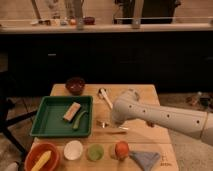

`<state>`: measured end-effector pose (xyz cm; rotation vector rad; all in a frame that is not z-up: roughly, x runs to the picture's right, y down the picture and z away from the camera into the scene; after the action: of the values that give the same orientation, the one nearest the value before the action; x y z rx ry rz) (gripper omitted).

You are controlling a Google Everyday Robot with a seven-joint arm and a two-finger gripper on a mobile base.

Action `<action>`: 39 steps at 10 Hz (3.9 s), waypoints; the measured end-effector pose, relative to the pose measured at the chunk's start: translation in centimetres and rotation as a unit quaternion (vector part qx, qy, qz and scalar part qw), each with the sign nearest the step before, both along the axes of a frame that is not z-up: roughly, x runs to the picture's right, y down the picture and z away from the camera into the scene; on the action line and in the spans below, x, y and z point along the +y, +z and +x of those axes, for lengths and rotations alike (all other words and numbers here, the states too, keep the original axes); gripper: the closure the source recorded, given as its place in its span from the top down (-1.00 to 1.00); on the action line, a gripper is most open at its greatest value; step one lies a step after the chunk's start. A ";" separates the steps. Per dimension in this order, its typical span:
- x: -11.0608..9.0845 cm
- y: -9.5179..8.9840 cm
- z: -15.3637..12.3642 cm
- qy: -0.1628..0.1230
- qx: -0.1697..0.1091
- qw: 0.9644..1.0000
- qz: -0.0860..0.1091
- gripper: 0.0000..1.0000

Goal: Place fork in tray

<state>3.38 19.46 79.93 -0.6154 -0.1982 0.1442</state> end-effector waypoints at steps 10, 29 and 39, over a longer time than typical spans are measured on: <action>-2.4 -3.6 -8.5 -0.099 -0.083 0.990 0.052 -1.00; -2.0 -0.6 -24.7 -0.227 -0.174 0.957 0.044 -1.00; -3.9 2.3 -25.0 -0.227 -0.153 0.961 0.040 -0.94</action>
<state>-21.58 15.56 82.25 -0.5864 -0.3547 -0.4032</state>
